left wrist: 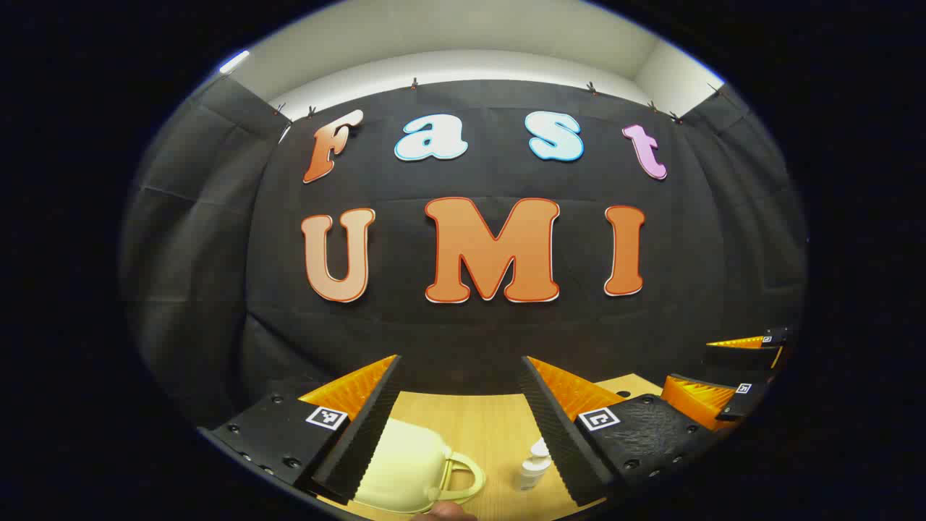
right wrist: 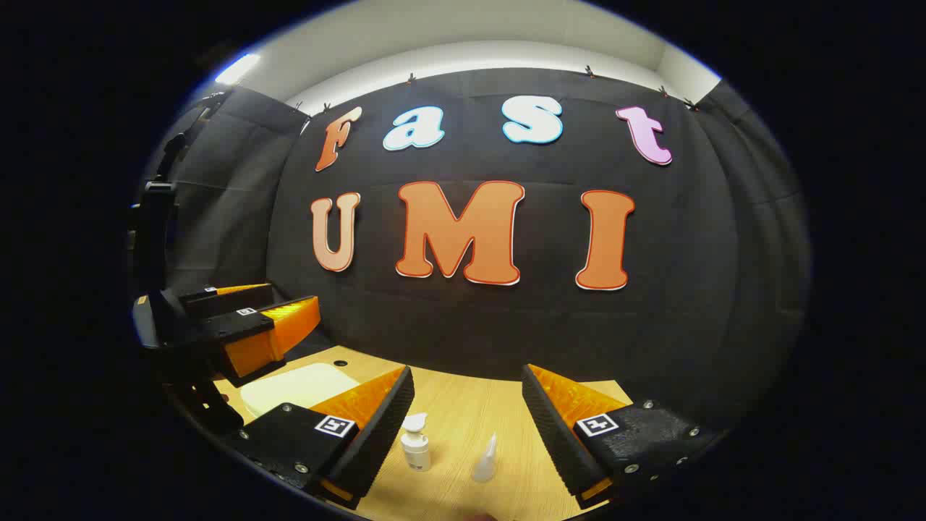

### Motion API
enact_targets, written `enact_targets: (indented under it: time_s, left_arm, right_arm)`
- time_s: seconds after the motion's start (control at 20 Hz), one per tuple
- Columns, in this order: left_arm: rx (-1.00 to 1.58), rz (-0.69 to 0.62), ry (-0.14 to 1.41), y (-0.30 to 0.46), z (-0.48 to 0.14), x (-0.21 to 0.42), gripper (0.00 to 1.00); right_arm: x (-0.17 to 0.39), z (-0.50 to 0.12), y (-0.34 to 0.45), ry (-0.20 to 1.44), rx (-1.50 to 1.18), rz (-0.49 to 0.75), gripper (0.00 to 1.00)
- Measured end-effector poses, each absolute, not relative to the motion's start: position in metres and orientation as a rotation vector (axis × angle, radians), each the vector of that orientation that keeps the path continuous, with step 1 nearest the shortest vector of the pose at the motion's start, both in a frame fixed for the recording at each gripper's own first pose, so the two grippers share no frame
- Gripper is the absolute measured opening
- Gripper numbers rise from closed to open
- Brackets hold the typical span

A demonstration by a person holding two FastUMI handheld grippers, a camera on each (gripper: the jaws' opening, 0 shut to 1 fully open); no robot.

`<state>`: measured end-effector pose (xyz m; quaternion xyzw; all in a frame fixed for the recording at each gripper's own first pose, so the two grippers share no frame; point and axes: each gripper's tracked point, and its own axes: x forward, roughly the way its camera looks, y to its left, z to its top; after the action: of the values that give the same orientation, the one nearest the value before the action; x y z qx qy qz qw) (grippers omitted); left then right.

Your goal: First open the suitcase, pack the skin care products into it, and then close the suitcase.

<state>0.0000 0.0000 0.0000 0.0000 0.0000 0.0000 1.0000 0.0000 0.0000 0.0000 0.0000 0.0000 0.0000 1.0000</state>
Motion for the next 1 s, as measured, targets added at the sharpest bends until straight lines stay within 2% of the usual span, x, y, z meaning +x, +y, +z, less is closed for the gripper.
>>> enact_targets:
  time_s: [0.2, 1.0]
  left_arm:
    - [-0.024, 0.04, -0.014, -0.002, 0.0, 0.002, 1.0]
    - [0.102, 0.025, 0.039, 0.011, -0.012, 0.0, 1.0]
  right_arm:
    - [-0.001, -0.005, 0.0, 0.008, 0.004, 0.018, 0.96]
    - [0.004, -0.011, -0.021, 0.01, 0.02, 0.07, 0.96]
